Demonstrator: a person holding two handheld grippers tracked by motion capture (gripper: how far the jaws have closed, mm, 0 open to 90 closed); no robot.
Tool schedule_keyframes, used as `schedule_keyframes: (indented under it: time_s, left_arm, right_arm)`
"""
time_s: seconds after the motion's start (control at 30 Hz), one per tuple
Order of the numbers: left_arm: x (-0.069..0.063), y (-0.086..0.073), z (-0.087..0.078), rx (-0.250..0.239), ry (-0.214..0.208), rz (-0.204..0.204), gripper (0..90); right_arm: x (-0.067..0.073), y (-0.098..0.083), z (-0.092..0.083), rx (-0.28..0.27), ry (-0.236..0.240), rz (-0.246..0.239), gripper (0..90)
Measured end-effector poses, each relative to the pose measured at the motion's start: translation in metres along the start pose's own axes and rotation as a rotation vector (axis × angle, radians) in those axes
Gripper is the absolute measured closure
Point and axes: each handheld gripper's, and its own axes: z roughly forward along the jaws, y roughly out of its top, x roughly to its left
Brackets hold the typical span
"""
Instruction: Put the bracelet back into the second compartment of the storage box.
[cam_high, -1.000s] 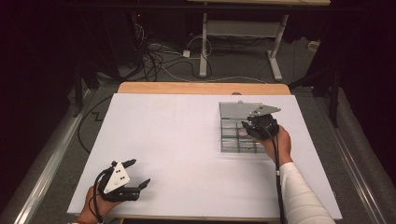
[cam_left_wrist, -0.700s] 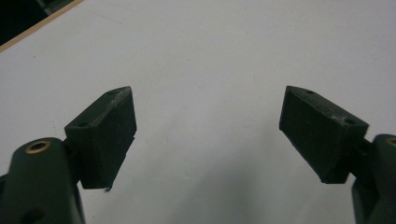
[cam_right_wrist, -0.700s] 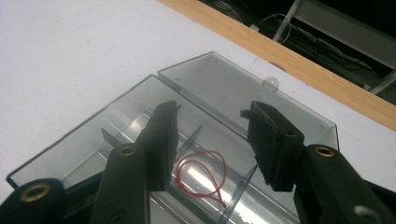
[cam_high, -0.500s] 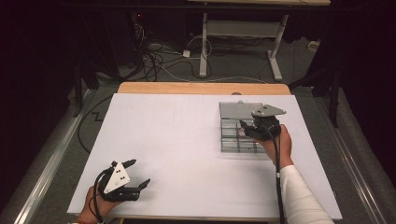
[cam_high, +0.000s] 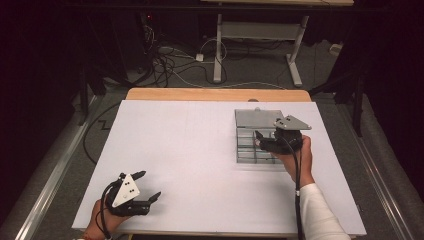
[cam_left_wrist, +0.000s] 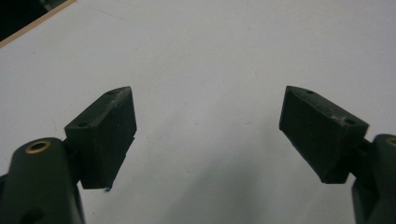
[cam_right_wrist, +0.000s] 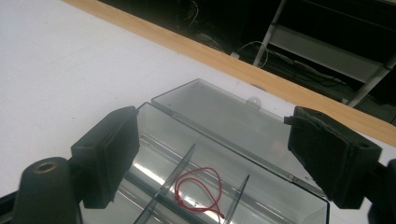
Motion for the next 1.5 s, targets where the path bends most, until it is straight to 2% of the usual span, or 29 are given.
schedule_keyframes:
  time_s: [0.17,0.33,0.5,0.73,1.0,1.13,1.17,1.23,1.37,1.5]
  left_arm:
    - [0.000,0.000,0.001,0.008,0.000,0.005,17.8]
    - [0.000,0.000,0.002,0.010,0.001,0.005,17.8]
    - [-0.001,0.000,0.002,0.014,0.003,0.011,17.8]
    - [-0.001,0.000,0.002,0.017,0.004,0.020,17.8]
    - [-0.001,0.000,0.002,0.019,0.003,0.024,17.8]
    - [-0.001,0.000,0.002,0.019,0.003,0.023,17.8]
    - [-0.001,0.000,0.002,0.020,0.003,0.024,17.8]
    - [-0.002,0.000,0.002,0.020,0.004,0.026,17.7]
    - [-0.002,0.000,0.002,0.021,0.006,0.027,17.6]
    - [-0.002,0.000,0.002,0.021,0.004,0.027,17.6]
  right_arm:
    - [0.001,-0.002,-0.003,-0.022,-0.003,-0.006,16.0]
    - [0.000,-0.004,-0.008,-0.055,0.002,0.024,15.9]
    - [0.000,-0.004,-0.014,-0.083,0.015,0.015,15.9]
    - [0.000,-0.004,-0.022,-0.109,0.048,0.036,16.0]
    - [0.006,-0.001,-0.029,-0.137,0.084,0.004,16.1]
    - [0.009,0.001,-0.031,-0.140,0.075,-0.009,16.7]
    - [0.011,0.001,-0.033,-0.141,0.096,-0.005,16.5]
    - [0.013,0.002,-0.034,-0.143,0.103,-0.009,16.4]
    - [0.017,0.003,-0.038,-0.141,0.082,-0.033,16.4]
    - [0.017,0.002,-0.042,-0.140,0.087,-0.028,16.4]
